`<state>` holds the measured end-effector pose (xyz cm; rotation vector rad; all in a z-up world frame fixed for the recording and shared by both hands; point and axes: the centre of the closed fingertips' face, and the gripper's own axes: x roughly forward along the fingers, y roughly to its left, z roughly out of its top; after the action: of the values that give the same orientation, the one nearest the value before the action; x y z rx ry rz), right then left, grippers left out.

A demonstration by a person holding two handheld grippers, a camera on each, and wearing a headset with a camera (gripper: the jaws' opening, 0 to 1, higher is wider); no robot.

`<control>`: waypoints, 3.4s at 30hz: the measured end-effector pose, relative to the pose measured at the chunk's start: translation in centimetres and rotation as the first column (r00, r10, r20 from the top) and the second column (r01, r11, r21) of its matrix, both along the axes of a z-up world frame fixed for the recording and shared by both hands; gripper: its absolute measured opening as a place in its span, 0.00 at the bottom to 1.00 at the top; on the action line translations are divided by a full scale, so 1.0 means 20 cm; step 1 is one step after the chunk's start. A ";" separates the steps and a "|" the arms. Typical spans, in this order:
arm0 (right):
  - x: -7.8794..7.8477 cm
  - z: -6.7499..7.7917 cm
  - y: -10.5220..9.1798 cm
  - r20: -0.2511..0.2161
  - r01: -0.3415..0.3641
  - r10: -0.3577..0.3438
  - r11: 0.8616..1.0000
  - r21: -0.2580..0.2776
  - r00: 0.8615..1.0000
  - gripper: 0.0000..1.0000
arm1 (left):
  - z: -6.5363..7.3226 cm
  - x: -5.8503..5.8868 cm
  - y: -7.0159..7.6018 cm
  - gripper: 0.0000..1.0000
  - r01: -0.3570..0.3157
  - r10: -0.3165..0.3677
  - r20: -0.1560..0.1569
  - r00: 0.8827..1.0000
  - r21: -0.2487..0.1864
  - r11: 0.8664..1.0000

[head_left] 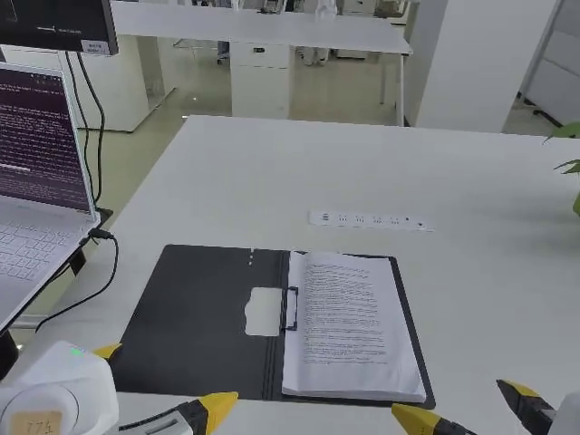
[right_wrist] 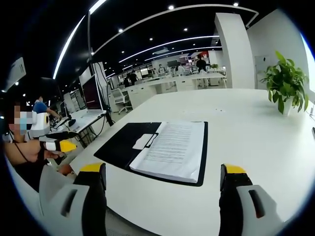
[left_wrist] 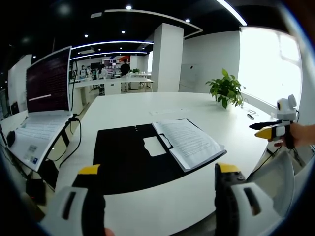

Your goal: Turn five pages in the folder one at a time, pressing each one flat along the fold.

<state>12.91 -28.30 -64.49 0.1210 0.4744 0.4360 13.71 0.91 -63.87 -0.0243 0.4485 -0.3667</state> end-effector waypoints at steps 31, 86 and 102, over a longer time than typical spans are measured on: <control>0.00 -0.01 0.01 -0.005 -0.008 0.008 1.000 -0.005 1.000 0.95 | -0.01 -0.01 -0.01 0.93 0.004 -0.004 -0.006 1.000 0.002 1.000; -0.01 -0.01 -0.05 -0.003 0.044 -0.044 0.999 0.016 0.999 0.90 | -0.13 0.25 -0.52 0.90 0.288 -0.286 -0.037 0.957 0.047 0.956; -0.02 -0.03 -0.06 -0.006 0.060 -0.060 0.998 0.009 0.998 0.89 | -0.19 0.34 -0.77 0.86 0.395 -0.393 -0.043 0.918 0.049 0.917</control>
<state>12.49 -29.50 -65.10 0.1452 0.4728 0.3794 20.54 -14.59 -67.76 0.1180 0.4963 -0.7526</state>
